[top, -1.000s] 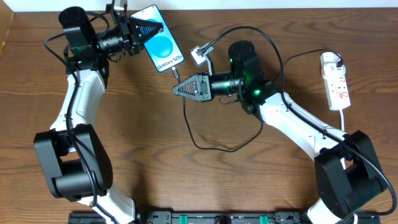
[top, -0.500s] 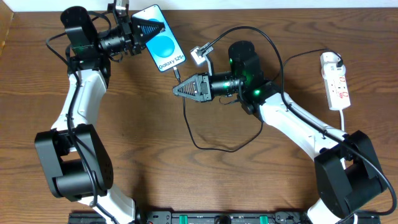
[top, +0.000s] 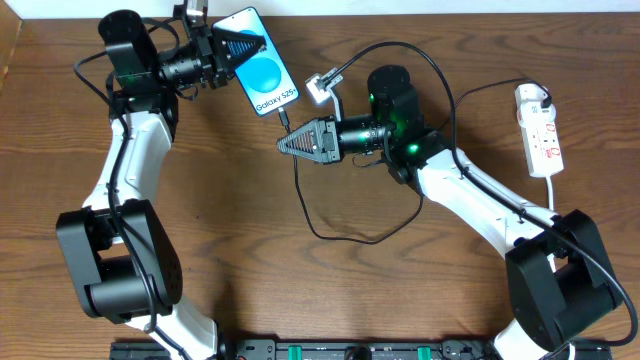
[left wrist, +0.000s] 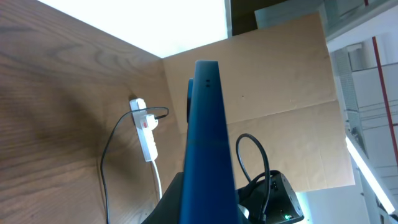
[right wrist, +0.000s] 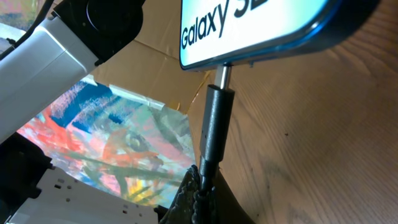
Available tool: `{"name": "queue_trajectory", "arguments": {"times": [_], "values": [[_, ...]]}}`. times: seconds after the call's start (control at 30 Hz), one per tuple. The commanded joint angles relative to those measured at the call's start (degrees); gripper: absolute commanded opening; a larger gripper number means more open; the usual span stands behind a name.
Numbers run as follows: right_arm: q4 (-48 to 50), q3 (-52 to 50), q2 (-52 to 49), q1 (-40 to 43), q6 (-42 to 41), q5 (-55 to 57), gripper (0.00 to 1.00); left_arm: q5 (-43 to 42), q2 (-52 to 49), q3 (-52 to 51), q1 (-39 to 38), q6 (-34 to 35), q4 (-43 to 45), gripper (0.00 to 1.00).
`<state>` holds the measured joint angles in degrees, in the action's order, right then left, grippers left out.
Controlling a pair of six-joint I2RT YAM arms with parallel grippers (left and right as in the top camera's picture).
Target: Plug charger to phone and switch on socket
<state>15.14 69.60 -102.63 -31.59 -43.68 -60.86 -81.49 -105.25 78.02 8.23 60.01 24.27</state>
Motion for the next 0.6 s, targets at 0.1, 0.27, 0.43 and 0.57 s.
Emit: {"name": "queue_trajectory", "arguments": {"times": [0.1, 0.27, 0.43, 0.57], "values": [[0.5, 0.9, 0.2, 0.6, -0.4, -0.1, 0.01, -1.9, 0.8, -0.1, -0.4, -1.0, 0.5, 0.07], [0.0, 0.9, 0.2, 1.0, -0.4, 0.0, 0.01, -1.9, 0.8, -0.1, -0.4, -0.8, 0.5, 0.07], [-0.7, 0.9, 0.1, 2.6, -0.4, 0.6, 0.01, -3.1, 0.8, -0.1, -0.4, -0.8, 0.5, 0.07], [0.0, 0.9, 0.0, 2.8, -0.4, 1.0, 0.01, -3.1, 0.8, -0.1, -0.5, -0.8, 0.5, 0.07]]}}
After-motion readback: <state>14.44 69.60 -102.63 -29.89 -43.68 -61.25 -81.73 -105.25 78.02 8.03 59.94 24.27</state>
